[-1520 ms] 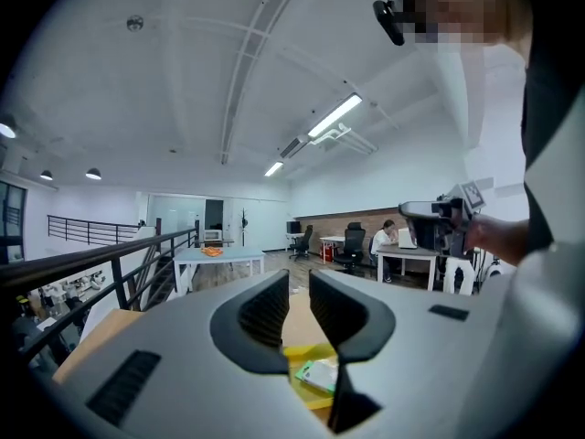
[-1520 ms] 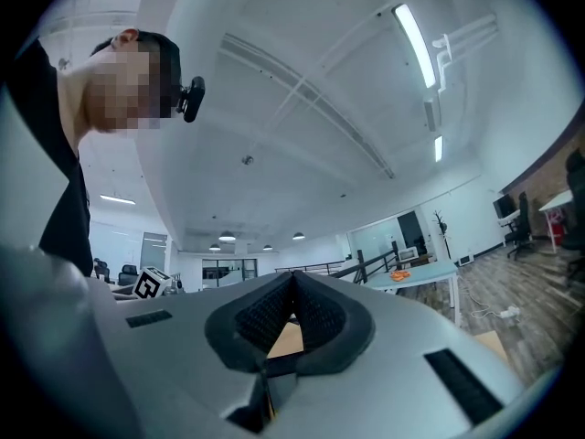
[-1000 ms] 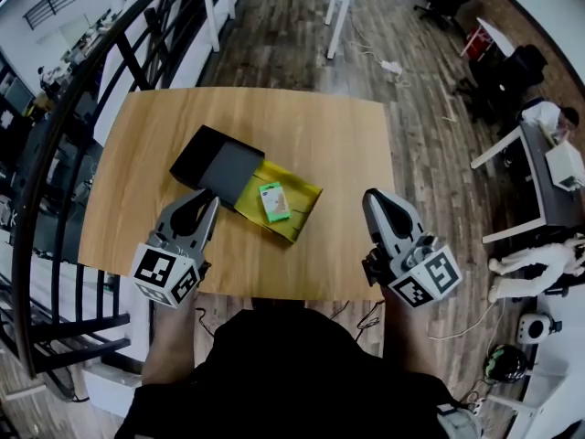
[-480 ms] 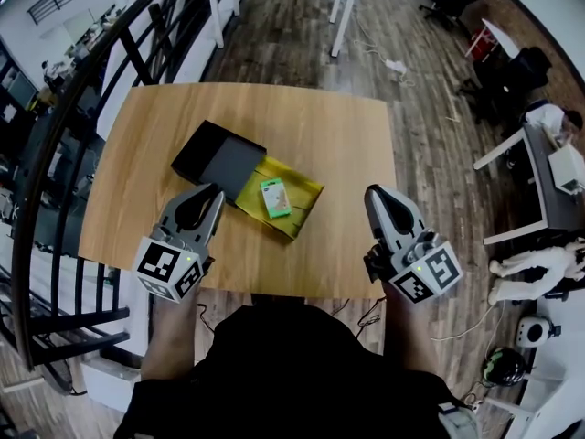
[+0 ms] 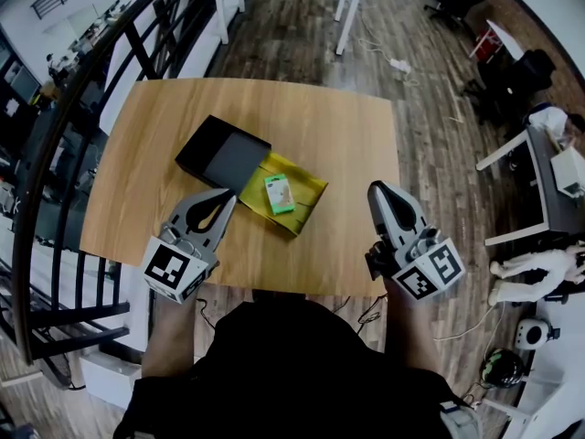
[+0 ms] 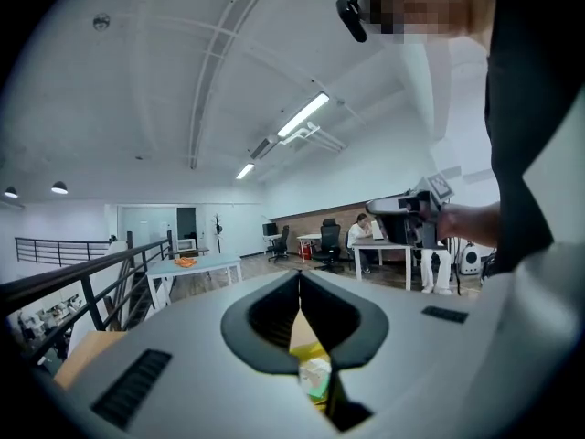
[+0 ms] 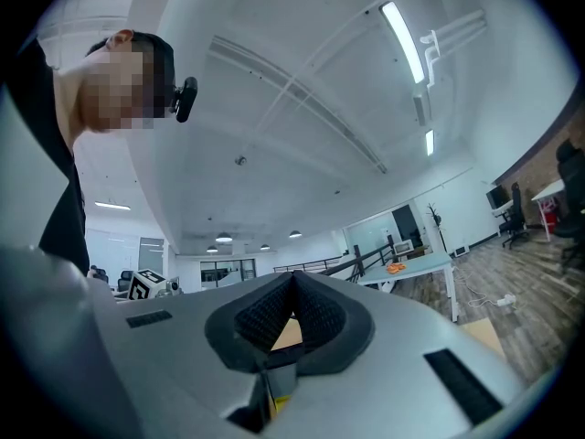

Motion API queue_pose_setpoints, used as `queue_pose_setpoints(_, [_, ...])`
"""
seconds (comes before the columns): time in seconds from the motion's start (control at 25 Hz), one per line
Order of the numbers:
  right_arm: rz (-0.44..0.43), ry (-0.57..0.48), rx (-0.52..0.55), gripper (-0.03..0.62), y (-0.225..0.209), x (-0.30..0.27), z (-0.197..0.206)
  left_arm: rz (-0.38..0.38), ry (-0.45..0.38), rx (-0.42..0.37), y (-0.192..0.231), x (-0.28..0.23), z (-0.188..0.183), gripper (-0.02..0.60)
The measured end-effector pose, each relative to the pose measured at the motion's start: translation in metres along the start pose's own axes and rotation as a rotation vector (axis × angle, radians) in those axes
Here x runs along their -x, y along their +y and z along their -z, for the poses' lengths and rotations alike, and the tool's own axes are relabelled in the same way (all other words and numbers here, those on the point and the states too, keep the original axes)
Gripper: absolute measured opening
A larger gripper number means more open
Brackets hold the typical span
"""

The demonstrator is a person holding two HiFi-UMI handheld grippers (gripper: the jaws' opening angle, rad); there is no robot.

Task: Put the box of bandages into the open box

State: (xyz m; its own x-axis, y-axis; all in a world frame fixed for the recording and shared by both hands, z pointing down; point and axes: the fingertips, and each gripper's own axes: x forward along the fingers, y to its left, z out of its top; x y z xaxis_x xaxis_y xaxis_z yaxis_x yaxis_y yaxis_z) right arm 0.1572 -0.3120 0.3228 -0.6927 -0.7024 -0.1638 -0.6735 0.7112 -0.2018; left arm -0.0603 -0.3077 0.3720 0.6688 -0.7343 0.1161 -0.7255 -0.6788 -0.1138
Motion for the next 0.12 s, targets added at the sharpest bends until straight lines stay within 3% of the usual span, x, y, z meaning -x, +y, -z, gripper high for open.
queue_pose_setpoints(0.12, [-0.005, 0.003, -0.003, 0.035, 0.002, -0.0013, 0.0038, 0.024, -0.015, 0.055, -0.0043, 0.0001, 0.0004, 0.015])
